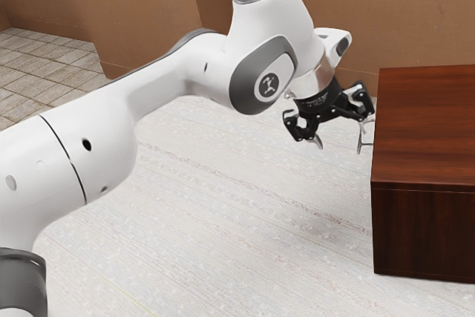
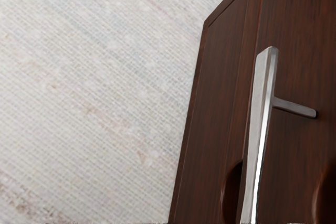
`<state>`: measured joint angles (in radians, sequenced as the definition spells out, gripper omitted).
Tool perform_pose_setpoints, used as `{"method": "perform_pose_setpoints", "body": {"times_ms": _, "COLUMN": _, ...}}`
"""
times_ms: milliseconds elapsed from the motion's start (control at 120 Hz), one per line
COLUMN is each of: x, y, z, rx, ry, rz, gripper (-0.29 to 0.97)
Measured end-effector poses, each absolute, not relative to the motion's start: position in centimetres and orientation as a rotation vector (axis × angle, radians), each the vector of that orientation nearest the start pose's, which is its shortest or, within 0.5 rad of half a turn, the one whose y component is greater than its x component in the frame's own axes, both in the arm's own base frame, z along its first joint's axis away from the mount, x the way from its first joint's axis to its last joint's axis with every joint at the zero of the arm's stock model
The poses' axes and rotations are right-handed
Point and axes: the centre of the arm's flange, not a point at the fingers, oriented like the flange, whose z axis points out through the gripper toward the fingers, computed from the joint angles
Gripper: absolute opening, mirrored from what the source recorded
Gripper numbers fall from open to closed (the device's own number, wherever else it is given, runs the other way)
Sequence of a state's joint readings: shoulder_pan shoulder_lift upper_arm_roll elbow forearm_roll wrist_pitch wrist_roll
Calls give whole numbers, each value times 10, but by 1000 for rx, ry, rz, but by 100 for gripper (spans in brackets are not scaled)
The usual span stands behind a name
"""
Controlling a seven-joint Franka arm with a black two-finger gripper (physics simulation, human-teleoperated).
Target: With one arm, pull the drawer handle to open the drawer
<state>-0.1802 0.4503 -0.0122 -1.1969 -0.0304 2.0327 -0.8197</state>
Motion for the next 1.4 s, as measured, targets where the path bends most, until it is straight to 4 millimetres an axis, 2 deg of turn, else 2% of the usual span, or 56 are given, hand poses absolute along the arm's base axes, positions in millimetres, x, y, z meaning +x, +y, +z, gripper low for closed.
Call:
{"method": "perform_pose_setpoints", "body": {"times_ms": 233, "x": 712, "y": -138, "z": 562, "rx": -3156, "ry": -1038, "rz": -523, "gripper": 42}}
{"method": "perform_pose_setpoints", "body": {"times_ms": 475, "x": 712, "y": -138, "z": 558, "rx": -3160, "ry": -1039, "rz": -510, "gripper": 37}}
{"method": "perform_pose_setpoints", "body": {"times_ms": 758, "x": 706, "y": -128, "z": 557, "rx": -3147, "ry": -1054, "rz": -498, "gripper": 34}}
{"method": "perform_pose_setpoints", "body": {"times_ms": 1325, "x": 695, "y": -87, "z": 560, "rx": -3099, "ry": -1124, "rz": -483, "gripper": 33}}
{"method": "perform_pose_setpoints", "body": {"times_ms": 1400, "x": 695, "y": -78, "z": 555, "rx": -3086, "ry": -1141, "rz": -472, "gripper": 33}}
